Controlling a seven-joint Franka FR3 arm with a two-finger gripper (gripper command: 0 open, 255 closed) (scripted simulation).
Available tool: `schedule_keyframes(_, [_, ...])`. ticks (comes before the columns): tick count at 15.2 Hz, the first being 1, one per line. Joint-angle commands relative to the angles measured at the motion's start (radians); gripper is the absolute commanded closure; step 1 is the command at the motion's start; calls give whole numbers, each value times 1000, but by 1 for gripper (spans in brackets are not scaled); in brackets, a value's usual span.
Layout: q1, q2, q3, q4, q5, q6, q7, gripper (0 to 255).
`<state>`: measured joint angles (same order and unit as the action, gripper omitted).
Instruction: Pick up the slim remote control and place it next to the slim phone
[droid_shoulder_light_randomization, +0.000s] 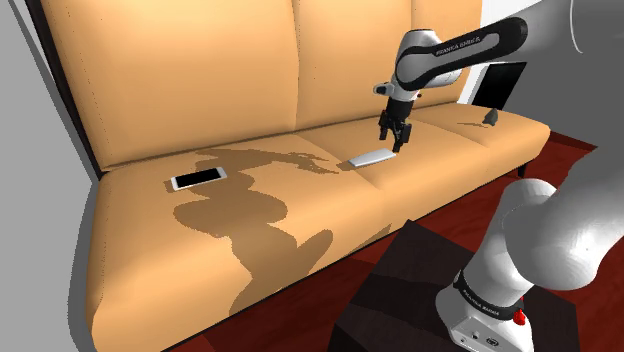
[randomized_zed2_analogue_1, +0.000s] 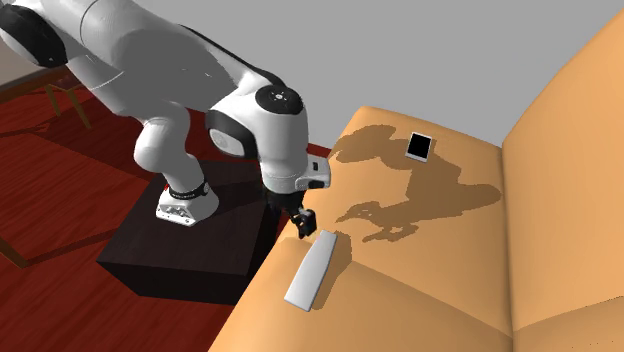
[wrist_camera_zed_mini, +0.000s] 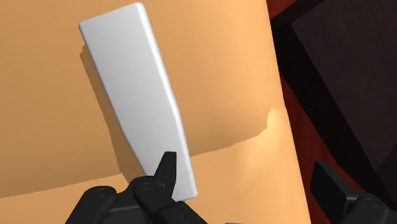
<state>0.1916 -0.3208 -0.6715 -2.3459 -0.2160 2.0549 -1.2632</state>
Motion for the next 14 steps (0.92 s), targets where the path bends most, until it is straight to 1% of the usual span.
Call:
schedule_keyframes(1, [37, 96, -55, 45, 43, 45, -135, 0])
schedule_keyframes(4, [79, 255, -122, 116, 151, 102, -348, 0])
schedule_keyframes(6, [83, 371, -139, 171, 246, 128, -498, 0])
schedule_keyframes(7, [73, 419, -135, 196, 286, 135, -560, 0])
schedule_keyframes(14, [50, 487, -113, 157, 353, 221, -607, 0])
